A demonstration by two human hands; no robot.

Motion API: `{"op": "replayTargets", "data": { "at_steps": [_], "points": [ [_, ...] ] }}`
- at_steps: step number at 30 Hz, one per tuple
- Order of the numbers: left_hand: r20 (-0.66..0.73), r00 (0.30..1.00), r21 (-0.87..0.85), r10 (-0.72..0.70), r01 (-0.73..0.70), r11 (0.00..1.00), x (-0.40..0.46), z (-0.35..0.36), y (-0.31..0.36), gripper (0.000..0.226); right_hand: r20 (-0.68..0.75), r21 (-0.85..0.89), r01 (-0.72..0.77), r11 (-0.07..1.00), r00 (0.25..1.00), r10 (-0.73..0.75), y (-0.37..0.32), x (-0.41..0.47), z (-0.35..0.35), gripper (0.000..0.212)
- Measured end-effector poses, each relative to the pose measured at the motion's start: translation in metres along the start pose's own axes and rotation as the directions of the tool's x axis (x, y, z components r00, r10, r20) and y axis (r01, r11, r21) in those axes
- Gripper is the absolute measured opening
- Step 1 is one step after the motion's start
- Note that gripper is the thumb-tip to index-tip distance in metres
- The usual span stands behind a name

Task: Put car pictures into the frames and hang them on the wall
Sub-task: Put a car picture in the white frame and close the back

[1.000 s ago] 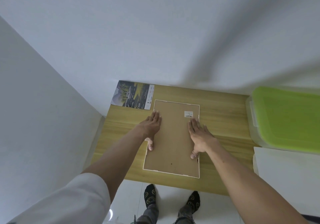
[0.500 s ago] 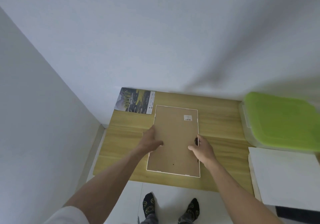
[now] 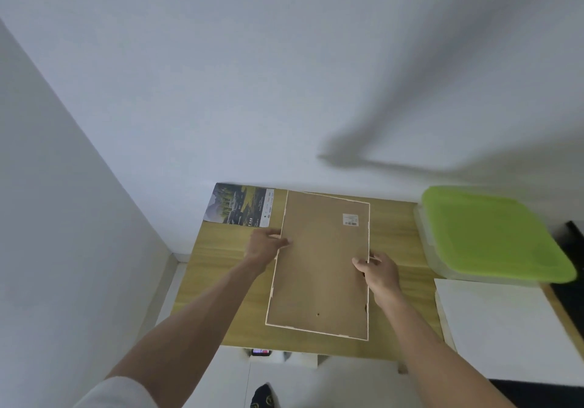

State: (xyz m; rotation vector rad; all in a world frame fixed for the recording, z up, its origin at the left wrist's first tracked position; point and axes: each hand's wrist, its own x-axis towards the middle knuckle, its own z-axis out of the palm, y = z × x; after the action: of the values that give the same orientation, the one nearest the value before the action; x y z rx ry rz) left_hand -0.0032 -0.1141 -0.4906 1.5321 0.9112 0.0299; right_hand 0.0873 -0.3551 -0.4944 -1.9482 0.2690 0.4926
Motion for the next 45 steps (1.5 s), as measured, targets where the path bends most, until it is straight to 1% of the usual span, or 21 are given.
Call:
{"op": "replayTargets", "data": {
  "at_steps": [2,5,7,10,12,14,16,18,19,21,22,23,24,27,30,32,34,39,41,42,45],
  "points": [
    [0.025,0.999,0.032,0.026,-0.027,0.999,-0.009,-0.003,0.015,0.014,0.029,0.011,0.024,1.000,0.999,-0.025,-0.009,0.000,-0.010,0.028],
    [0.079,0.994,0.051,0.080,-0.084,0.995,-0.019,-0.002,0.040,0.012,0.077,0.016,0.065,0.998,0.995,-0.066,-0.023,0.004,-0.028,0.032],
    [0.062,0.990,0.056,0.123,-0.127,0.990,-0.024,0.000,0.056,0.009,0.103,-0.002,0.106,0.994,0.989,-0.106,-0.034,0.004,-0.041,0.036],
    [-0.016,0.975,0.117,0.220,-0.217,0.969,-0.037,0.011,0.083,0.013,0.099,-0.075,0.195,0.978,0.977,-0.187,-0.059,-0.005,-0.059,0.049],
    [-0.062,0.955,0.177,0.289,-0.274,0.945,-0.050,0.022,0.101,0.024,0.079,-0.142,0.282,0.949,0.959,-0.273,-0.080,-0.013,-0.070,0.054],
    [-0.112,0.921,0.261,0.373,-0.335,0.906,-0.064,0.037,0.118,0.030,0.100,-0.125,0.356,0.926,0.933,-0.345,-0.103,-0.022,-0.077,0.054],
    [-0.154,0.870,0.355,0.469,-0.395,0.848,-0.083,0.055,0.133,0.024,0.164,-0.105,0.430,0.897,0.897,-0.411,-0.128,-0.033,-0.083,0.056],
    [-0.163,0.796,0.458,0.584,-0.463,0.759,-0.106,0.074,0.147,0.022,0.213,-0.092,0.497,0.863,0.856,-0.470,-0.155,-0.048,-0.087,0.058],
    [-0.148,0.763,0.533,0.629,-0.474,0.701,-0.119,0.084,0.153,0.023,0.216,-0.060,0.519,0.853,0.841,-0.496,-0.168,-0.056,-0.089,0.055],
    [-0.120,0.704,0.677,0.700,-0.458,0.576,-0.139,0.104,0.161,0.021,0.197,0.041,0.555,0.831,0.811,-0.551,-0.192,-0.072,-0.097,0.032],
    [-0.122,0.644,0.737,0.755,-0.451,0.504,-0.147,0.113,0.164,0.018,0.182,0.093,0.565,0.820,0.800,-0.572,-0.200,-0.078,-0.101,0.028],
    [-0.117,0.557,0.785,0.822,-0.455,0.421,-0.155,0.121,0.166,0.019,0.162,0.136,0.567,0.812,0.796,-0.583,-0.206,-0.082,-0.107,0.029],
    [-0.075,0.500,0.824,0.863,-0.456,0.336,-0.161,0.130,0.168,0.026,0.132,0.157,0.571,0.806,0.797,-0.590,-0.210,-0.084,-0.113,0.030],
    [-0.026,0.380,0.884,0.925,-0.424,0.199,-0.171,0.144,0.173,0.034,0.058,0.194,0.585,0.788,0.795,-0.604,-0.216,-0.082,-0.136,0.028],
    [0.060,0.294,0.855,0.954,-0.508,0.103,-0.184,0.149,0.182,0.036,0.052,0.248,0.596,0.763,0.779,-0.625,-0.226,-0.076,-0.164,0.020],
    [0.016,0.278,0.831,0.961,-0.537,0.142,-0.189,0.144,0.192,0.050,0.042,0.272,0.616,0.739,0.760,-0.649,-0.236,-0.072,-0.181,0.022],
    [-0.063,0.303,0.828,0.951,-0.517,0.219,-0.186,0.131,0.206,0.058,0.043,0.302,0.622,0.722,0.748,-0.663,-0.248,-0.067,-0.197,0.027],
    [-0.201,0.458,0.756,0.866,-0.490,0.434,-0.160,0.080,0.255,0.072,0.046,0.294,0.699,0.652,0.671,-0.740,-0.284,-0.058,-0.228,0.028],
    [-0.237,0.519,0.660,0.821,-0.535,0.528,-0.149,0.064,0.280,0.074,0.051,0.316,0.710,0.629,0.649,-0.759,-0.300,-0.053,-0.236,0.029],
    [-0.244,0.531,0.601,0.812,-0.574,0.556,-0.144,0.056,0.293,0.074,0.051,0.330,0.713,0.619,0.642,-0.765,-0.308,-0.051,-0.239,0.029],
    [-0.193,0.542,0.427,0.818,-0.704,0.567,-0.140,0.039,0.336,0.064,0.043,0.364,0.718,0.593,0.623,-0.781,-0.334,-0.041,-0.241,0.031]
  ]
}}
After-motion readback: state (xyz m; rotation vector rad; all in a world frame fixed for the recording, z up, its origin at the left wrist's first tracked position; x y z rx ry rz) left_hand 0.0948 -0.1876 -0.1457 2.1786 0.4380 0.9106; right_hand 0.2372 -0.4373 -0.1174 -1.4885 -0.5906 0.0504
